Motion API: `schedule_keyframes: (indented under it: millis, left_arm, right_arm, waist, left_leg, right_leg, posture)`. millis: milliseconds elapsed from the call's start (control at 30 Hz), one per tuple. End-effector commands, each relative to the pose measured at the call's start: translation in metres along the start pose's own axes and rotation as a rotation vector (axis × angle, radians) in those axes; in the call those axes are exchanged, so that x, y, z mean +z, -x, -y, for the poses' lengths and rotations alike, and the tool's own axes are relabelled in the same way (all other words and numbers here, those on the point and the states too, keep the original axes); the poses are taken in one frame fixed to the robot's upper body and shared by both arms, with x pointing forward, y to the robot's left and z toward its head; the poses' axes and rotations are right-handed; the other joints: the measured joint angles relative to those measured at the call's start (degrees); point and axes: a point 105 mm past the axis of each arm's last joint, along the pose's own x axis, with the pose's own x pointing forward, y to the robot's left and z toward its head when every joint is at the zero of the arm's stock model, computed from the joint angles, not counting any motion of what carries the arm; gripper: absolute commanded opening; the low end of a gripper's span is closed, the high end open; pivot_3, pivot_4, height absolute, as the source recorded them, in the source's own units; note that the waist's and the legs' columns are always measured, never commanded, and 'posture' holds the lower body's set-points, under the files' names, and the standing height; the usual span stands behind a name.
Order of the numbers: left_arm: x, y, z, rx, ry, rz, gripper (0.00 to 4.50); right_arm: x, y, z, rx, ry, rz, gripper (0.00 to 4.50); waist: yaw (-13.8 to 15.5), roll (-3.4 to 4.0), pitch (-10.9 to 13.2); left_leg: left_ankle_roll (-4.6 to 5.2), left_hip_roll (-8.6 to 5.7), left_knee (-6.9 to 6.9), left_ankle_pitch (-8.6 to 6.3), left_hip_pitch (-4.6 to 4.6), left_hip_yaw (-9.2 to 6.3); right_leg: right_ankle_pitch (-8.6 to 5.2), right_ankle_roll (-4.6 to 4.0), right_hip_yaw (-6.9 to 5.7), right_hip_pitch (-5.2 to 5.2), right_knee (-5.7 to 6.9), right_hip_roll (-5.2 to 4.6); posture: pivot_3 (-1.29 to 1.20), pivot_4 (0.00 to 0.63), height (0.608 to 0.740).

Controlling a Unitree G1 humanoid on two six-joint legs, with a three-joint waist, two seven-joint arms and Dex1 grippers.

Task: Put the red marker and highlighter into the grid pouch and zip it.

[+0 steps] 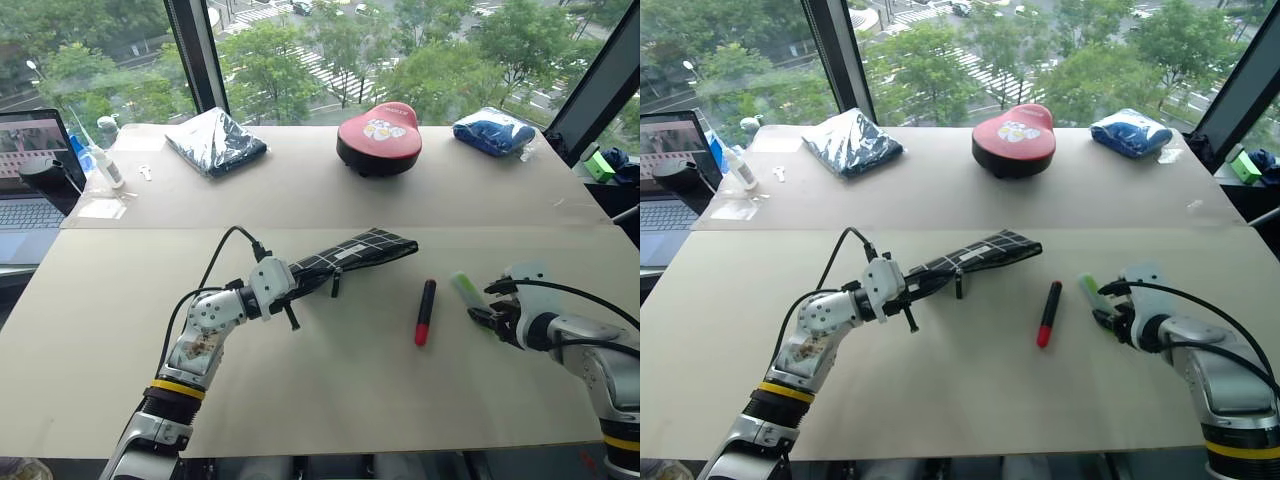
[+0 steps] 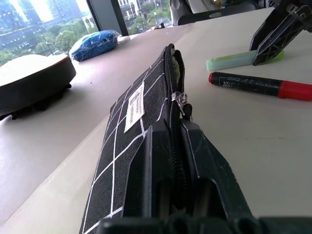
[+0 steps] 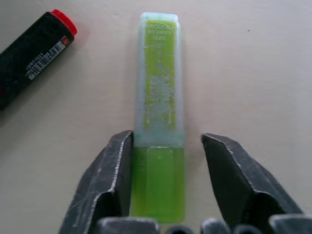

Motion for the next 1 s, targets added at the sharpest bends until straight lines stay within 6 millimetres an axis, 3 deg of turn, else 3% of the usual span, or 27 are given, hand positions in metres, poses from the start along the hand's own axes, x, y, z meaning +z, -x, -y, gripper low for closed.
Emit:
schedule_keyframes:
  millis: [33,100,200,367,433,633,1000]
  left_arm:
    - [0.012,0.002,-0.005,0.029,-0.039,0.035,0.0]
    - [0.012,0.003,-0.004,0.031,-0.04,0.034,0.0]
    - [0.012,0.003,-0.004,0.033,-0.04,0.032,0.0]
    - [0.012,0.002,-0.006,0.031,-0.041,0.033,0.0]
    - [0.013,0.002,-0.007,0.031,-0.041,0.034,0.0]
    - [0.013,-0.001,-0.007,0.029,-0.04,0.038,0.0]
    - [0.013,-0.002,-0.005,0.028,-0.042,0.043,0.0]
  right_arm:
    - [-0.01,-0.001,0.015,-0.064,0.019,-0.044,1.01]
    - [-0.007,-0.002,0.017,-0.07,0.032,-0.031,1.01]
    - [0.015,-0.003,0.02,-0.088,0.086,0.071,1.01]
    - [0.074,0.018,0.009,0.009,0.277,0.321,1.01]
    - [0.087,0.028,-0.001,0.073,0.384,0.367,1.01]
    - [0.1,0.049,-0.051,0.339,0.649,0.379,1.01]
    - [0.095,0.027,-0.064,0.38,0.71,0.322,1.01]
  waist:
    - [0.05,0.0,0.0]
    - [0.07,-0.01,0.0]
    - [0.02,-0.01,0.0]
    - [-0.08,0.07,0.03]
    - [-0.14,0.09,0.05]
    - [-0.19,0.08,0.05]
    - [0.13,0.07,0.06]
  left_leg:
    - [0.02,-0.01,0.01,-0.01,0.0,0.0]
    - [0.04,-0.03,0.02,-0.02,-0.02,0.01]
    - [0.04,-0.03,0.02,-0.02,-0.03,0.03]
    - [0.02,-0.03,-0.02,-0.01,-0.15,0.06]
    - [0.02,-0.04,-0.07,-0.01,-0.16,0.07]
    - [0.04,-0.03,-0.18,-0.03,-0.17,0.04]
    - [-0.01,-0.04,-0.15,-0.02,-0.29,0.03]
  right_leg:
    - [0.03,0.04,0.01,0.01,-0.04,0.0]
    - [0.06,0.08,0.03,0.01,-0.09,0.0]
    - [0.07,0.08,0.04,0.0,-0.1,-0.01]
    - [0.07,0.08,0.07,-0.18,-0.07,-0.01]
    - [0.07,0.08,0.07,-0.21,-0.07,0.0]
    - [0.07,0.08,0.02,-0.2,-0.14,-0.01]
    - [0.07,0.08,0.03,-0.32,-0.15,-0.08]
  posture:
    - [0.0,0.15,0.74]
    - [0.0,0.15,0.74]
    - [0.0,0.15,0.74]
    - [0.0,0.15,0.74]
    - [0.0,0.15,0.74]
    - [0.0,0.15,0.74]
    - [0.0,0.15,0.74]
